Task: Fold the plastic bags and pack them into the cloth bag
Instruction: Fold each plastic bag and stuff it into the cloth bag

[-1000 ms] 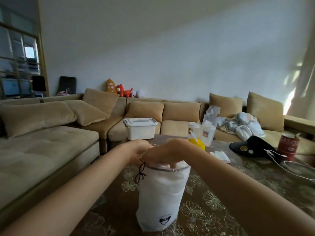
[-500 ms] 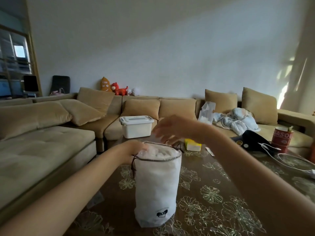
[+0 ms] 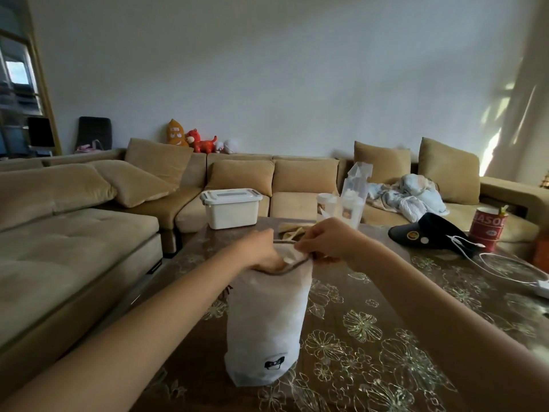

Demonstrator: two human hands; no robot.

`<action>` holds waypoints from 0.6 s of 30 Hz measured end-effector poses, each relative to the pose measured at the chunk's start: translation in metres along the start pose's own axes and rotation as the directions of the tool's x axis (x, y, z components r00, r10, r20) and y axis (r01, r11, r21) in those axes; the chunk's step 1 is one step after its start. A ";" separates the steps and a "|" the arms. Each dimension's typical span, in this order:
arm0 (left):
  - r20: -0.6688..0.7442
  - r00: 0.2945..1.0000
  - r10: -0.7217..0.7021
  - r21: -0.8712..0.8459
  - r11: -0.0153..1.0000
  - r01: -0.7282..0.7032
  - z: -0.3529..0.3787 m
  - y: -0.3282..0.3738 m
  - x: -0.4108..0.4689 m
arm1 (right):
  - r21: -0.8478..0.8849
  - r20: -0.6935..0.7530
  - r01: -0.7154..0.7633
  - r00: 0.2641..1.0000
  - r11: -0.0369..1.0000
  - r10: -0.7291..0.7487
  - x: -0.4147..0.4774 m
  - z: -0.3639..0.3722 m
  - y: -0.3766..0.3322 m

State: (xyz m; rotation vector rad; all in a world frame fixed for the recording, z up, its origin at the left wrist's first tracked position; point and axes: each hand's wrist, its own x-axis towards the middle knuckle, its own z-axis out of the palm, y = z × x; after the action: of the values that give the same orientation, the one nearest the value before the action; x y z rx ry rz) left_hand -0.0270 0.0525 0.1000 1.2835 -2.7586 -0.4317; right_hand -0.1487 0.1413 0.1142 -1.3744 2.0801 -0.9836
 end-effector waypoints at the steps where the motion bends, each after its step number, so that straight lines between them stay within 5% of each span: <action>1: 0.021 1.000 -0.010 0.032 0.999 0.010 0.003 0.001 0.002 | -0.020 -0.020 0.018 1.000 1.000 -0.019 0.000 0.000 0.001; 7: 0.022 0.999 -0.025 0.256 0.967 0.018 0.018 0.008 0.007 | 0.223 -0.099 0.096 0.992 0.970 -0.076 0.002 -0.004 0.002; 12: 0.012 0.988 0.154 0.049 0.987 -0.155 -0.012 -0.009 0.000 | 0.434 -0.041 -0.013 0.999 0.901 0.034 0.002 -0.013 0.013; 15: 0.017 0.998 -0.062 -0.170 0.983 0.064 -0.038 -0.029 -0.024 | 0.563 0.001 -0.039 0.999 0.826 0.047 0.002 -0.014 0.019; 18: 0.241 0.936 -0.258 -0.169 0.938 0.303 -0.039 -0.045 -0.049 | 0.574 0.016 -0.030 1.000 0.818 0.026 0.006 -0.013 0.021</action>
State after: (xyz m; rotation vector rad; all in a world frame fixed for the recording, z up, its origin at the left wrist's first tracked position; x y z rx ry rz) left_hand 0.0454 0.0534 0.1270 1.6722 -2.6046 -0.9005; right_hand -0.1731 0.1449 0.1064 -1.0162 1.5843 -1.4402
